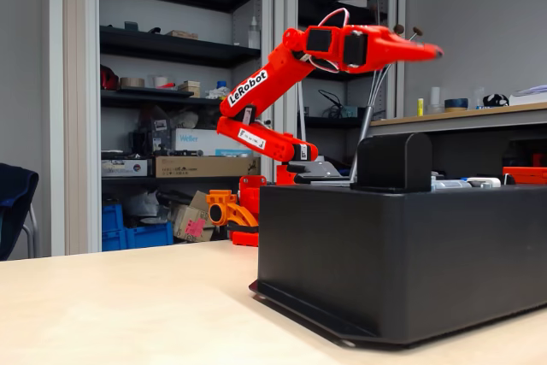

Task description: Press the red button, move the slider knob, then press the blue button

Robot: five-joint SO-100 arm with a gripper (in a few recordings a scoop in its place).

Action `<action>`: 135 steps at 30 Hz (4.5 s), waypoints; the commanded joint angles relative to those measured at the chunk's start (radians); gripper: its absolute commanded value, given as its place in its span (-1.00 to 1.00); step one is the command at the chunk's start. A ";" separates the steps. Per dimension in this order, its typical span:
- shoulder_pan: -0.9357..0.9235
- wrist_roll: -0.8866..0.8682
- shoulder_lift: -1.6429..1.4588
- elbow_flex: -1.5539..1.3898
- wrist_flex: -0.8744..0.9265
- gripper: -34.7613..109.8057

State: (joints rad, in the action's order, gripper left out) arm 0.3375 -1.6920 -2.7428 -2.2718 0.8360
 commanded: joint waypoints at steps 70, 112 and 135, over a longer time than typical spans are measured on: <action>0.075 -0.008 0.836 0.503 0.238 0.91; 0.052 0.000 0.753 0.262 0.098 0.90; 0.041 -0.006 0.747 0.196 0.028 0.90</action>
State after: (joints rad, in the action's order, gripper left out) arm 0.3774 -1.6874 -1.9712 -2.0586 0.8667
